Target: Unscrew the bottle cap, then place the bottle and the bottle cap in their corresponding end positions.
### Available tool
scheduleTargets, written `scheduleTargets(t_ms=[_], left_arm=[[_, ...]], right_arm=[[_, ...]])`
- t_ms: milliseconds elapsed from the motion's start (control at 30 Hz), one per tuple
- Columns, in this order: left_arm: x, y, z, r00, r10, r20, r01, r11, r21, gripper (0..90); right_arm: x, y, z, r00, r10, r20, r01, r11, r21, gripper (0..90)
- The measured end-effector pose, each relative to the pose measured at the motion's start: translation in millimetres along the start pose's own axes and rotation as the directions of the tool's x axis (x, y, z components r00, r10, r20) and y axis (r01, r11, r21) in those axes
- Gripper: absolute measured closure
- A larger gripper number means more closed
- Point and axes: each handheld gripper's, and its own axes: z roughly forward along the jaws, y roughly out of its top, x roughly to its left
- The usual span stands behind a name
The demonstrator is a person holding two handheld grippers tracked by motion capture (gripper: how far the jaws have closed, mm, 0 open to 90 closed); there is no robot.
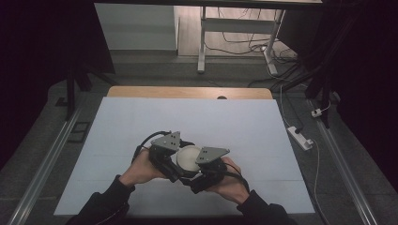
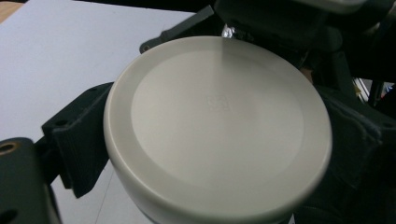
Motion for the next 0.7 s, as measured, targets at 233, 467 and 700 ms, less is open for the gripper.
scheduleTargets(t_ms=[233, 467, 700], left_arm=[[1.0, 1.2, -6.8, 0.9996, -0.014, -0.025, 0.014, 0.9998, -0.014, 8.0], [2.9, 1.2, -15.4, 0.9983, -0.024, -0.053, 0.023, 0.9995, -0.024, 8.0], [3.6, 0.3, -23.5, 0.9962, -0.038, -0.079, 0.035, 0.9987, -0.037, 8.0]], right_arm=[[-3.4, -1.7, 0.8, 0.9999, 0.007, 0.009, -0.007, 1.0, 0.005, 6.0], [-7.1, -3.9, 0.0, 0.9996, 0.016, 0.022, -0.016, 1.0, 0.006, 6.0], [-10.8, -4.8, -2.0, 0.999, 0.025, 0.037, -0.026, 1.0, 0.003, 6.0]])
